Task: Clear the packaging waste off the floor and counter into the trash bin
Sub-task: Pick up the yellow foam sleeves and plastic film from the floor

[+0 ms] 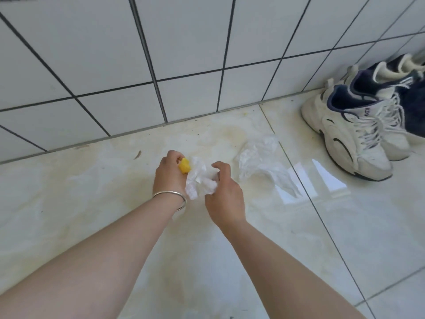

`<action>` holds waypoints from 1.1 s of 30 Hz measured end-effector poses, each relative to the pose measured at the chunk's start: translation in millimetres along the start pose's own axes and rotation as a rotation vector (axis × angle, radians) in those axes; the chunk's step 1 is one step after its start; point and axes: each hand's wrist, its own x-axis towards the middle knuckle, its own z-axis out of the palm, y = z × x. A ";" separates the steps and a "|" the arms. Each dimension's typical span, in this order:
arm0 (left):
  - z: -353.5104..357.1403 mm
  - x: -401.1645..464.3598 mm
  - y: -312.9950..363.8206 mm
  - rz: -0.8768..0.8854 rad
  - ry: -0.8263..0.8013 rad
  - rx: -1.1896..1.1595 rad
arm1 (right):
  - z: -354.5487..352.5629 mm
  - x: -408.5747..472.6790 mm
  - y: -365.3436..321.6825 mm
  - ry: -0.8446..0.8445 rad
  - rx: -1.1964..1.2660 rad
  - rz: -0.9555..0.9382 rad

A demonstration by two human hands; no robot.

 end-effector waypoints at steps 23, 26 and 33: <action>130.0 32.9 76.5 0.503 -0.449 0.671 | -66.4 47.1 132.4 -0.017 -0.374 0.141; 134.8 30.0 71.7 0.497 -0.408 0.595 | -53.4 44.7 135.6 0.102 -0.406 0.068; 123.2 16.8 52.3 0.406 -0.331 0.515 | -48.1 37.5 128.9 0.051 -0.286 0.031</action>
